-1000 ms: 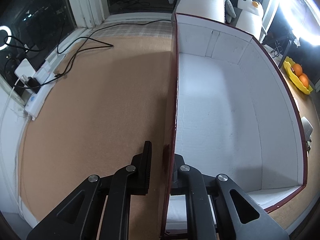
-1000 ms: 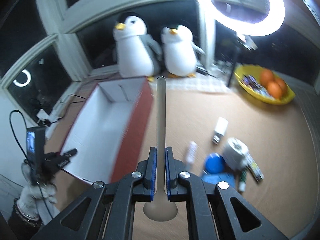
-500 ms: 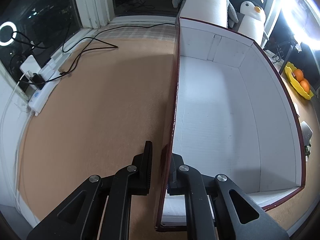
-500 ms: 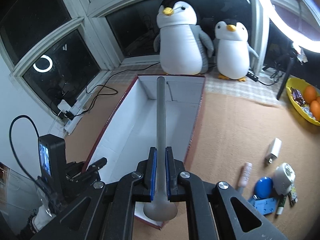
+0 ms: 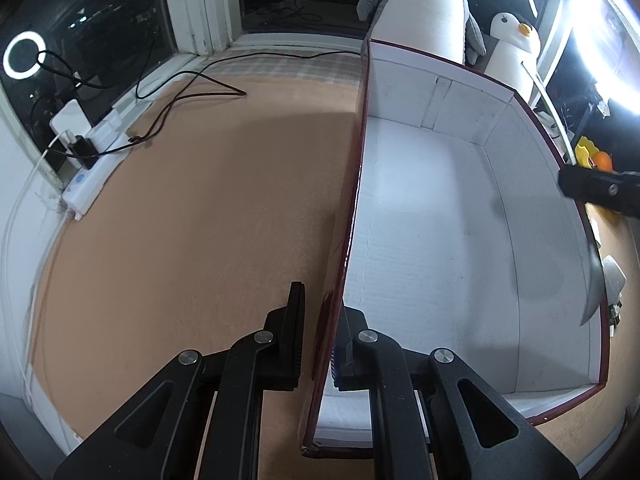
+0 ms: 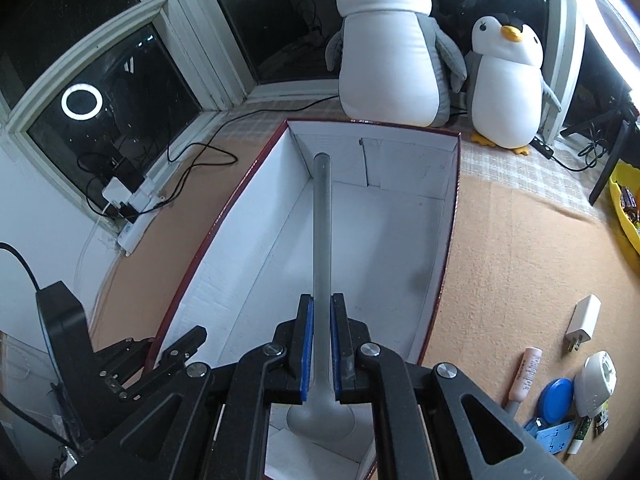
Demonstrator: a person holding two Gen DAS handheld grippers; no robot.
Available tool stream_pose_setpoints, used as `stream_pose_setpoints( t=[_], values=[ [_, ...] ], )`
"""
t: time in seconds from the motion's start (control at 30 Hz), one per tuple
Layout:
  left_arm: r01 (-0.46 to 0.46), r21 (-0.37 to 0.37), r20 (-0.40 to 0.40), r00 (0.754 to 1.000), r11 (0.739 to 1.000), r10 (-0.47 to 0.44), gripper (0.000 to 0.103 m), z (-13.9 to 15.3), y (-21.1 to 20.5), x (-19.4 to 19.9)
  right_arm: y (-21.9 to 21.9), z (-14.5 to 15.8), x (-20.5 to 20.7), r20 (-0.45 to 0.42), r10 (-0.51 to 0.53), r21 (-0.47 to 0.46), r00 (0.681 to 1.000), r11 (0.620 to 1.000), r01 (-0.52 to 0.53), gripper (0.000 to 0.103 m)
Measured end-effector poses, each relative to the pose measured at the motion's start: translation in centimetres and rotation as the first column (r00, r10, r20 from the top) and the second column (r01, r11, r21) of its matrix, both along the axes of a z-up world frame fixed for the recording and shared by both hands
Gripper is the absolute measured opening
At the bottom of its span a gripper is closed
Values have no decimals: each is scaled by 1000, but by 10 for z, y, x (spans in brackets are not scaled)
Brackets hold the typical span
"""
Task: Organize rigid objects
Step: 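Open the right tool to drop the spoon into the box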
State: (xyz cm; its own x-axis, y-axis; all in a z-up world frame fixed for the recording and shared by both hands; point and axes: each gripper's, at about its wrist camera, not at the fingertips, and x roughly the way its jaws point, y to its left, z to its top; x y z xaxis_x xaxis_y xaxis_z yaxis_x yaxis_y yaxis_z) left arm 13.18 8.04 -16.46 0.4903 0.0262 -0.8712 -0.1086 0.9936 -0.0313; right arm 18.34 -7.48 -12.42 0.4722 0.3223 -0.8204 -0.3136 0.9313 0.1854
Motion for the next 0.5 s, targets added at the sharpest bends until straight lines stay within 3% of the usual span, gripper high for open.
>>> stream_pose_setpoints(
  t=[0.27,0.37,0.4,0.5],
  values=[
    [-17,7,4,1000,1000,17,9,1,-1,-3,1,-13,5,-29,10,-14,1000,1000,-10,8],
    [-19,12,3,1000,1000,19,9,1,-1,-3,2,-13,6,-31,16,-15,999,1000,-17,38],
    [-19,15,3,1000,1000,19,9,2,-2,-3,1,-12,4,-20,11,-17,1000,1000,-12,43],
    [-21,22,1,1000,1000,21,9,2,-2,-3,0,-6,-1,4,21,-21,1000,1000,-21,43]
  ],
)
